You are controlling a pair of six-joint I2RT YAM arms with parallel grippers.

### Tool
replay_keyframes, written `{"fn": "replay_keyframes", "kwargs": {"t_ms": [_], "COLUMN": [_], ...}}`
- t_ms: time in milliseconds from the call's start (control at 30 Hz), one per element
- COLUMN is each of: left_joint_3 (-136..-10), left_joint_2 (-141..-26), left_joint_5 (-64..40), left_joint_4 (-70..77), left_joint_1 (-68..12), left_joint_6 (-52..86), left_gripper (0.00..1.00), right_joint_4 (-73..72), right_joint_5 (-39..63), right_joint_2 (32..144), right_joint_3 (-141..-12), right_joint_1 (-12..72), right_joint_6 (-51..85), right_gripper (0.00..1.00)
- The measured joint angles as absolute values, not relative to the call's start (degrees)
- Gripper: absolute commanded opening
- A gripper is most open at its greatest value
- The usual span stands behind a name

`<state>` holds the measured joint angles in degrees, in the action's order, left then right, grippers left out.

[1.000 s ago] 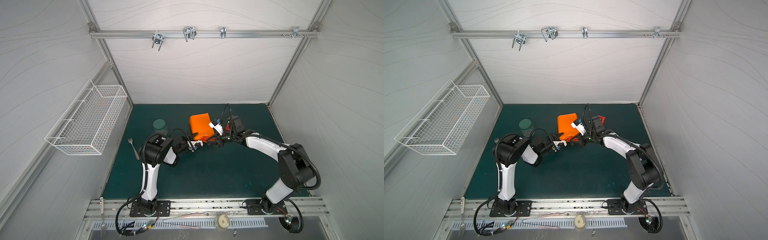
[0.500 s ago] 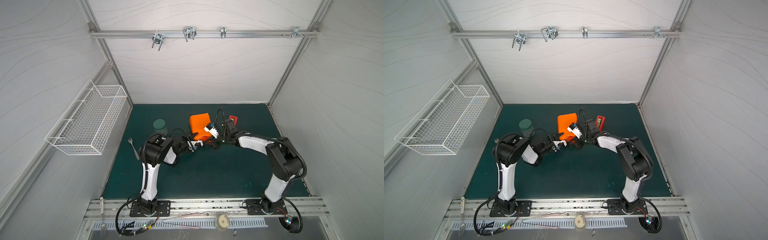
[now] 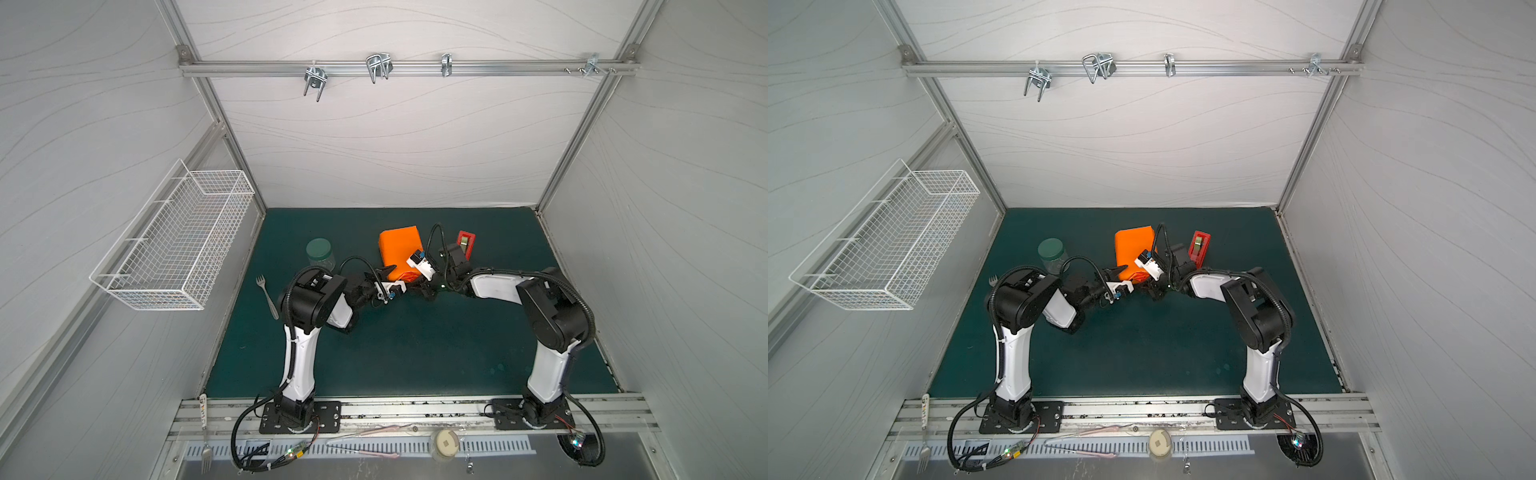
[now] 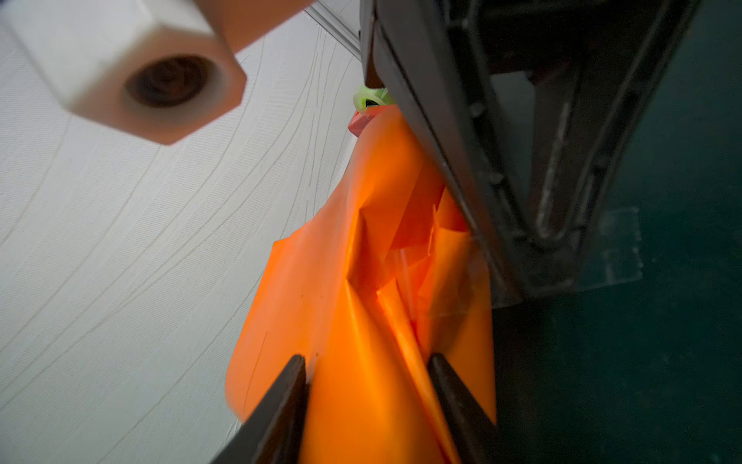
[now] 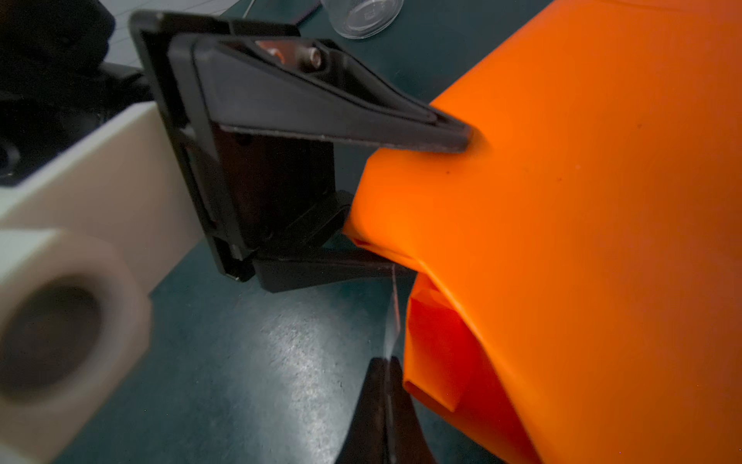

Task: Wrap a gift box in wrapping paper
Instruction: Stick the wrapping paper to the gift box.

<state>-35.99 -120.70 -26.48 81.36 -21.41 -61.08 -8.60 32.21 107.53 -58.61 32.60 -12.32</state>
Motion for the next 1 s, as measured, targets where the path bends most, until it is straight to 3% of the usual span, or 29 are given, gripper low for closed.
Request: {"fn": "replay_keyframes", "kwargs": {"t_ms": [1000], "left_joint_3": [-36.01], "left_joint_2": [-120.97], "left_joint_5": [-26.5], "left_joint_4": [81.76], "left_joint_1": [-21.41], "left_joint_6": [-61.08], "left_gripper": [0.51], "right_joint_4": [-11.57], "right_joint_5": [32.18], "right_joint_2": [107.94], "right_joint_3": [-59.0], "right_joint_1": [31.07], "right_joint_6": [-13.15], "right_gripper": [0.0]}}
